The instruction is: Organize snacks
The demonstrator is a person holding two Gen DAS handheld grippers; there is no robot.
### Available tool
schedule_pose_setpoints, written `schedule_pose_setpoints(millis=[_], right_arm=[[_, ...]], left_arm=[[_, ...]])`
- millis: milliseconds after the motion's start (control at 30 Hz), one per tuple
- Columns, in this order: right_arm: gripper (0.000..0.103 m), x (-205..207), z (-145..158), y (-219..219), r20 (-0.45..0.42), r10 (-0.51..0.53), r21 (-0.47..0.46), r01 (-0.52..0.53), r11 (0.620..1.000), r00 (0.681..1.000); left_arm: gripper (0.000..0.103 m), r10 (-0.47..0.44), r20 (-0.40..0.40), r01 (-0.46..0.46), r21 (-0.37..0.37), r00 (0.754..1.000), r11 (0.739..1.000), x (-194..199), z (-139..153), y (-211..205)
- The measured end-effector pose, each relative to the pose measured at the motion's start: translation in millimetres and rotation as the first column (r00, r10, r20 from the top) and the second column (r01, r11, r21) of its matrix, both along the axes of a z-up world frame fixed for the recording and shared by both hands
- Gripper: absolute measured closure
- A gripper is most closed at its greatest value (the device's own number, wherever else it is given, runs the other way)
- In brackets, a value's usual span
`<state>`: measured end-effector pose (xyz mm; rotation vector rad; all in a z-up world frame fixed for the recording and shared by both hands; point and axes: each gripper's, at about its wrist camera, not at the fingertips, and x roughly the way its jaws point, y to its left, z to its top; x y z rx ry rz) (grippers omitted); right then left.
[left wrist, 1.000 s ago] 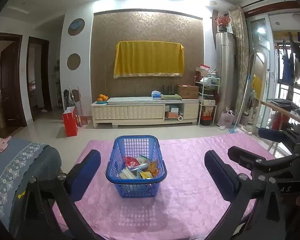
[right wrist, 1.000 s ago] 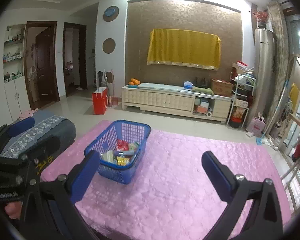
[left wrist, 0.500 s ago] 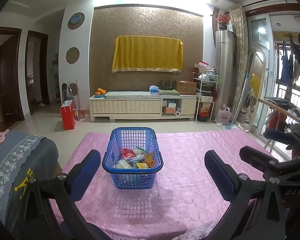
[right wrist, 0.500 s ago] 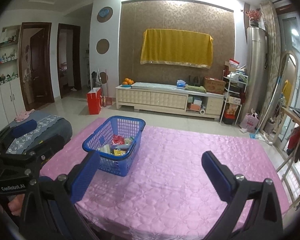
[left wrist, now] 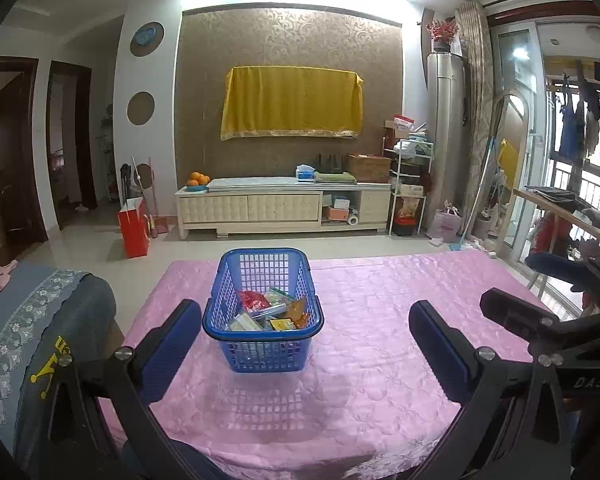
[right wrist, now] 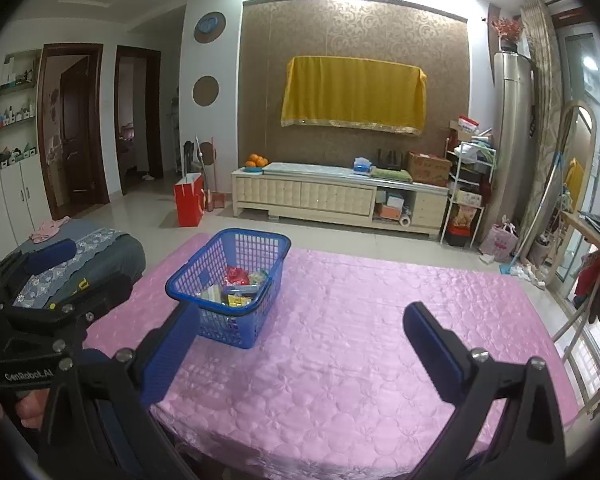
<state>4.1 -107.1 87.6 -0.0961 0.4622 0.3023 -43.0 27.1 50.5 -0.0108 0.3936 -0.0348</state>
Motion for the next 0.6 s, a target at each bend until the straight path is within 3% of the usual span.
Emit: schedule_pose_setpoints(millis=[600], right_arm=[[0.0,-5.7,6.7,-6.9,0.016,-0.016,0.007,0.016,1.0,1.0]], left_arm=[[0.0,-0.027,0.004,0.027,0.0,1.0,1.0,-3.9,3.7,-5.4]])
